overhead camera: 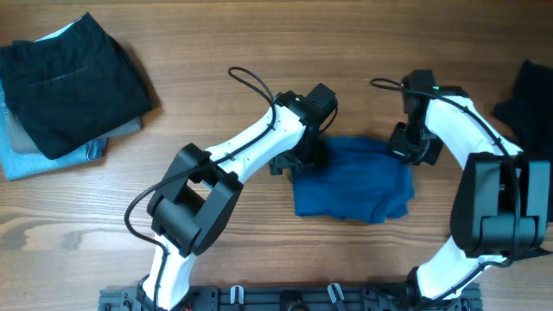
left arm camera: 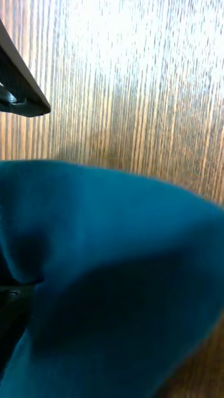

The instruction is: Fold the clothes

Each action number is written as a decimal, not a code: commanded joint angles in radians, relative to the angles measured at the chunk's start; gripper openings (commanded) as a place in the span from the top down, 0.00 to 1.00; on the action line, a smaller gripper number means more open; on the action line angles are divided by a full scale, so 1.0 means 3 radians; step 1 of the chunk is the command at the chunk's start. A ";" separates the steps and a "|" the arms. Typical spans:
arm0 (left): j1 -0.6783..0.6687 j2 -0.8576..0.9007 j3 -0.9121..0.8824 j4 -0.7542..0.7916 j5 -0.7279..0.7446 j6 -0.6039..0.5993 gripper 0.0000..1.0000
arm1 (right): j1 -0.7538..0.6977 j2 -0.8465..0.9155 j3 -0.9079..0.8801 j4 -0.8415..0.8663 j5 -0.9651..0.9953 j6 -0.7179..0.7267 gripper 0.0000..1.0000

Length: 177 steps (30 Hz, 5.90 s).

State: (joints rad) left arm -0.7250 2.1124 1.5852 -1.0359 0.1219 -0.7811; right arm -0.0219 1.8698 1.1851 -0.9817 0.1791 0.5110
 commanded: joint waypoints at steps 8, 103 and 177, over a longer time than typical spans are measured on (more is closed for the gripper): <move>0.0085 0.0177 -0.0057 -0.0062 -0.0155 -0.0062 0.17 | -0.0324 -0.0088 -0.0047 -0.0346 -0.0181 -0.0418 0.86; 0.0889 -0.0228 -0.0130 0.1389 0.1751 0.1020 0.00 | 0.0092 -0.2092 -0.1045 0.1242 -0.0689 -0.0996 0.67; 0.2186 -0.0451 -0.0600 0.0154 0.0649 0.1227 0.13 | 0.0090 -0.2238 -0.1045 0.0946 -0.0413 -0.0998 0.61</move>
State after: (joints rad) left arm -0.0734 1.9701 1.4208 -0.9894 0.3134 -0.3912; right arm 0.0078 1.2095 0.8490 -0.6994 0.0349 0.2214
